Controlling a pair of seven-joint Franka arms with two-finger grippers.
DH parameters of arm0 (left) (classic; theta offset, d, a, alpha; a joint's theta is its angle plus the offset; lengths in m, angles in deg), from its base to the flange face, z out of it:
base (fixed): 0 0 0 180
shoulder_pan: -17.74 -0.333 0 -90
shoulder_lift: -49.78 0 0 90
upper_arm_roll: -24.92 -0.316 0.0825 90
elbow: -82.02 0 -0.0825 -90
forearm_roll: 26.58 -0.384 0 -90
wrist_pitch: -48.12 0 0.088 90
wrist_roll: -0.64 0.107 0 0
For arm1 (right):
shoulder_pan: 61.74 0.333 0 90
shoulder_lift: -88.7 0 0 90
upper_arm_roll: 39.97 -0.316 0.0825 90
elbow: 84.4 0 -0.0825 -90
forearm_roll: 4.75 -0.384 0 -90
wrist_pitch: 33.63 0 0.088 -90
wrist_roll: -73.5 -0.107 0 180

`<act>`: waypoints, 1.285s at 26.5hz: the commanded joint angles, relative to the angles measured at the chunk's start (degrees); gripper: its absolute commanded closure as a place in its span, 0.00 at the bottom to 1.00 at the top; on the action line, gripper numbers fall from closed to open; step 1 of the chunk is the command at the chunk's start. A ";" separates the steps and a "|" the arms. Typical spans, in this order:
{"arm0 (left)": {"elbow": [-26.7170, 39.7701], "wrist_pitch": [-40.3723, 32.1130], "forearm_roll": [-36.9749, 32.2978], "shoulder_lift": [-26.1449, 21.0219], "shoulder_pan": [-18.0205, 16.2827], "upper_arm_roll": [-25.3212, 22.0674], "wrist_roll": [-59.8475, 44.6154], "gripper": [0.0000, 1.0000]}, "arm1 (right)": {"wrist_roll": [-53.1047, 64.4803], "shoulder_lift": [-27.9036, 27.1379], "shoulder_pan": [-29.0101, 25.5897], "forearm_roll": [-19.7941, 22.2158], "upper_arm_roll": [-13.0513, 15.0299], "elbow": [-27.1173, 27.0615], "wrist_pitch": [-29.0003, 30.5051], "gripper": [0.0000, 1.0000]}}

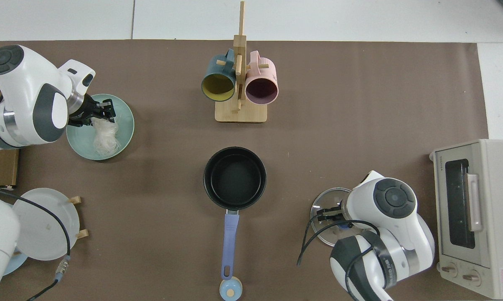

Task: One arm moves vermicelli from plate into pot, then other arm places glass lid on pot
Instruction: 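Grasp the vermicelli with the left gripper and lift it off the plate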

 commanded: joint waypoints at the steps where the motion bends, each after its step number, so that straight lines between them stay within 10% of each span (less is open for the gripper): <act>1: 1.07 0.18 0.95 2.31 0.21 -0.04 0.72 1.00 | -1.08 1.76 -0.07 -0.78 -0.23 2.62 2.53 0.00; 20: 1.77 -13.08 1.83 19.01 1.97 7.51 -10.96 1.00 | -0.99 1.41 -0.16 -0.78 -0.14 2.62 2.80 0.05; 34: 13.27 -5.29 4.54 25.60 2.14 22.98 -25.21 1.00 | -0.64 1.32 -0.07 -0.69 -0.23 2.53 2.27 0.55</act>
